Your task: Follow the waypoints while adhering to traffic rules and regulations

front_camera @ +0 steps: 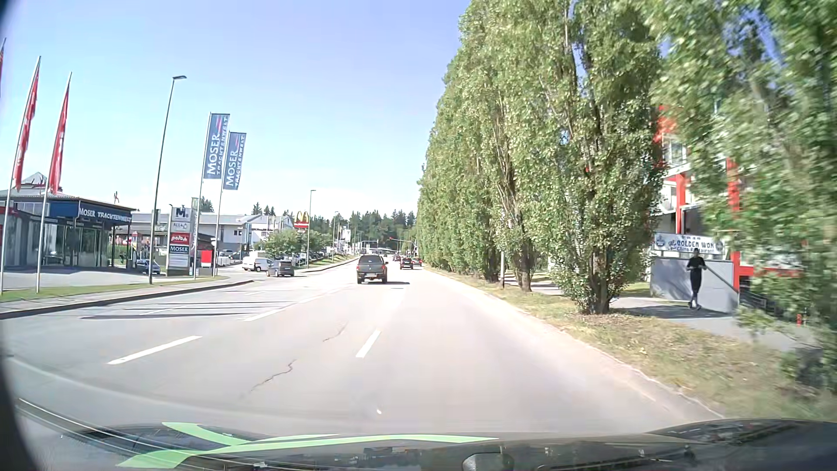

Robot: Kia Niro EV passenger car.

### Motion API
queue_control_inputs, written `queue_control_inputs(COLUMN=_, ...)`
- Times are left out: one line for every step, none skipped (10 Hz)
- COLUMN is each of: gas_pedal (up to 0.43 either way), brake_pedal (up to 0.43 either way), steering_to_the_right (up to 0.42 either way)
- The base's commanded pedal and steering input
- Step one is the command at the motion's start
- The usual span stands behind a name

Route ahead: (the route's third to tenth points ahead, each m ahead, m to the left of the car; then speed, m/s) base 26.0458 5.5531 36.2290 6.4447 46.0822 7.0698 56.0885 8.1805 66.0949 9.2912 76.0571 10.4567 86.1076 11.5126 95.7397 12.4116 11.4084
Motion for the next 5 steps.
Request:
queue_control_inputs(gas_pedal=0.028, brake_pedal=0.0, steering_to_the_right=-0.008)
queue_control_inputs(gas_pedal=0.039, brake_pedal=0.0, steering_to_the_right=-0.008)
queue_control_inputs(gas_pedal=0.039, brake_pedal=0.0, steering_to_the_right=-0.008)
queue_control_inputs(gas_pedal=0.039, brake_pedal=0.0, steering_to_the_right=-0.008)
queue_control_inputs(gas_pedal=0.039, brake_pedal=0.0, steering_to_the_right=-0.008)
